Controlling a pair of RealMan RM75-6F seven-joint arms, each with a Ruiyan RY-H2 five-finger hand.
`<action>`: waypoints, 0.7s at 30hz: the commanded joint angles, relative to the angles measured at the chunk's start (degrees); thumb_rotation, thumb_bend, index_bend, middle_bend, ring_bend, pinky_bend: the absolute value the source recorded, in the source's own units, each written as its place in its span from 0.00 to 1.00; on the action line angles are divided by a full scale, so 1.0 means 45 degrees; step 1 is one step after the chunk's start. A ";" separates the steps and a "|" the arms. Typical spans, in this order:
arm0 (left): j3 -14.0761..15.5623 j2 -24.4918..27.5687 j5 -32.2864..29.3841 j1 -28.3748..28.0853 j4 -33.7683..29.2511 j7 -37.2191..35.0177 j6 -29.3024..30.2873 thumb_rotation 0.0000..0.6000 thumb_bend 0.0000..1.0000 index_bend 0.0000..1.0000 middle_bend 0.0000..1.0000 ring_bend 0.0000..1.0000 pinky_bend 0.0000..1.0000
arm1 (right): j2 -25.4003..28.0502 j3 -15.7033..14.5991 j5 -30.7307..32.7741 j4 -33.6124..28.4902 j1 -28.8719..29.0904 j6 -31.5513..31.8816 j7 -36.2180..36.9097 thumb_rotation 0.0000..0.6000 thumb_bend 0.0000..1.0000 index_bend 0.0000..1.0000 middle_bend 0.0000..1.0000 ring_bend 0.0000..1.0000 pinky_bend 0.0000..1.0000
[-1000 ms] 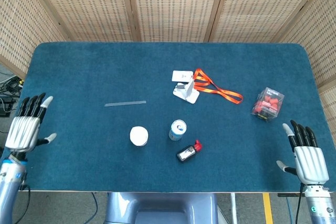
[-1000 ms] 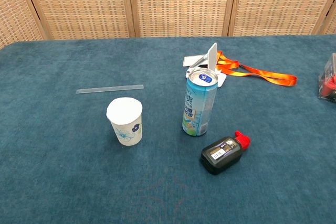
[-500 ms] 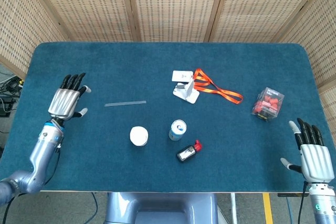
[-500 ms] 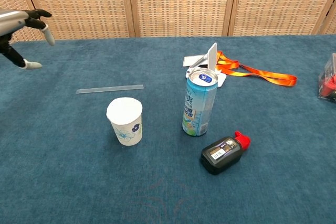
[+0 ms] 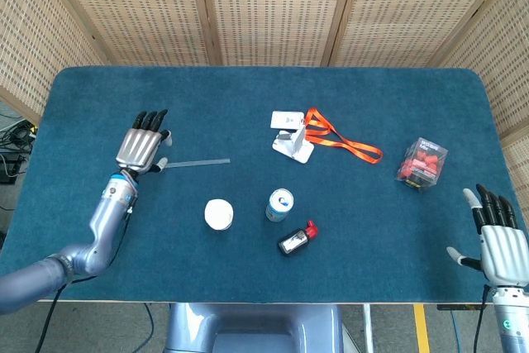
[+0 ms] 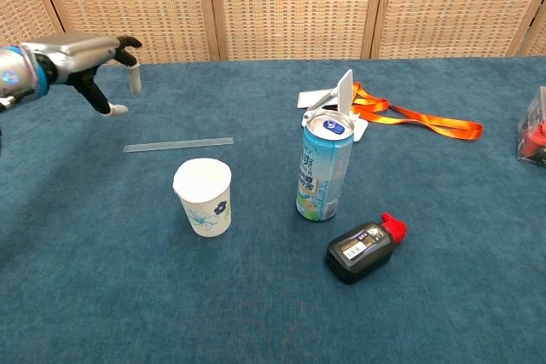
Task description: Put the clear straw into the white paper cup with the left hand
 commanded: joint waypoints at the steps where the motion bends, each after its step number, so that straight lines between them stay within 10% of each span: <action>1: 0.0040 -0.0748 -0.1115 -0.0716 0.0776 0.0996 -0.0383 1.00 0.33 0.47 0.00 0.00 0.00 | 0.0017 0.0016 0.0036 0.0015 0.0002 -0.0024 0.0054 1.00 0.06 0.04 0.00 0.00 0.00; 21: 0.0202 -0.2886 -0.4156 -0.2497 0.2822 0.3410 -0.0005 1.00 0.33 0.53 0.00 0.00 0.00 | 0.0070 0.0201 0.0311 0.0222 -0.0028 -0.0034 0.0622 1.00 0.06 0.04 0.00 0.00 0.00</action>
